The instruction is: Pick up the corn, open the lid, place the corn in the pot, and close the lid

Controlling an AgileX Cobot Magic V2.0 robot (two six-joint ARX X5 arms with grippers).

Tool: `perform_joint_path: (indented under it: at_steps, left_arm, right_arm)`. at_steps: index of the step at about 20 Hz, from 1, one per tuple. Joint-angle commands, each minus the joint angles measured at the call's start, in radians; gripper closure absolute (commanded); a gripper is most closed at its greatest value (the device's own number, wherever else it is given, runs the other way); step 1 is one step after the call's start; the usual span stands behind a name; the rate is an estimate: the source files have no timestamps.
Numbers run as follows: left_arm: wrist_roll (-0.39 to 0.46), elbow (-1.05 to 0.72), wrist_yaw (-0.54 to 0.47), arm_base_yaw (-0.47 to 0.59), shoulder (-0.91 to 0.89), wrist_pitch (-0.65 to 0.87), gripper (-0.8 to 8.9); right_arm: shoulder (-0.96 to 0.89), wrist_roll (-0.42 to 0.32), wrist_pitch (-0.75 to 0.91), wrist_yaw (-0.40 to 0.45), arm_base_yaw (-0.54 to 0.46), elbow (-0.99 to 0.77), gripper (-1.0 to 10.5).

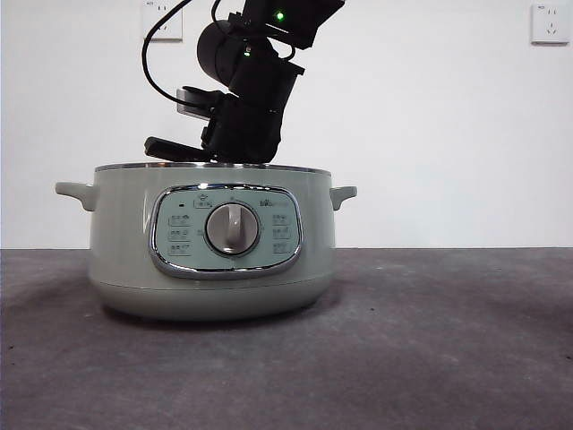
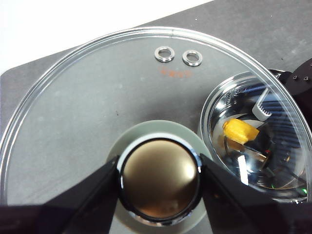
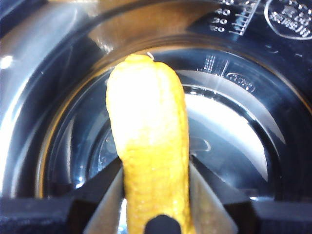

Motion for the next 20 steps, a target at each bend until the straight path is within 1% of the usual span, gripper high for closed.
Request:
perform_joint_path:
  at_steps: [1,2,5,9,10,11,13,14,15,16,18,20]
  left_arm:
    - [0.008,0.011,0.024,0.000,-0.008,0.014,8.23]
    - [0.009,0.011,0.032,0.000,-0.004,0.014,8.23]
    - [0.008,0.011,0.044,0.000,0.007,0.014,8.23]
    - [0.008,0.011,0.045,0.000,0.039,0.014,8.23]
    - [0.008,0.011,0.047,0.000,0.053,0.014,8.23]
    - [0.008,0.011,0.048,0.000,0.064,0.014,8.23]
    - [0.008,0.011,0.048,0.000,0.092,0.014,8.23]
    - [0.008,0.011,0.058,0.000,0.109,0.014,8.23]
    - [0.008,0.011,0.079,-0.001,0.123,0.015,8.23]
    - [0.008,0.011,0.114,-0.001,0.141,0.015,8.23]
    - [0.008,0.011,0.154,-0.005,0.175,0.015,8.23]
    - [0.013,0.011,0.153,-0.023,0.209,0.015,8.23]
  right_arm:
    - [0.029,-0.008,-0.033,0.008,0.004,-0.004,4.2]
    - [0.024,-0.011,-0.040,0.015,0.004,0.004,4.0]
    - [-0.006,-0.011,-0.046,0.026,0.015,0.036,4.1]
    - [-0.112,-0.011,-0.093,0.101,0.031,0.048,4.2]
    - [-0.143,-0.010,-0.128,0.113,0.031,0.048,4.7]
    - [-0.169,-0.011,-0.158,0.122,0.031,0.048,5.6]
    - [-0.228,-0.013,-0.240,0.184,0.030,0.048,8.1]
    - [-0.263,-0.017,-0.294,0.235,0.030,0.048,9.8]
    - [-0.290,-0.022,-0.335,0.280,0.030,0.048,9.6]
    - [-0.326,-0.023,-0.382,0.325,0.030,0.047,9.6]
    - [-0.391,-0.034,-0.444,0.363,0.030,0.047,9.6]
    - [-0.460,-0.053,-0.495,0.378,0.030,0.047,9.6]
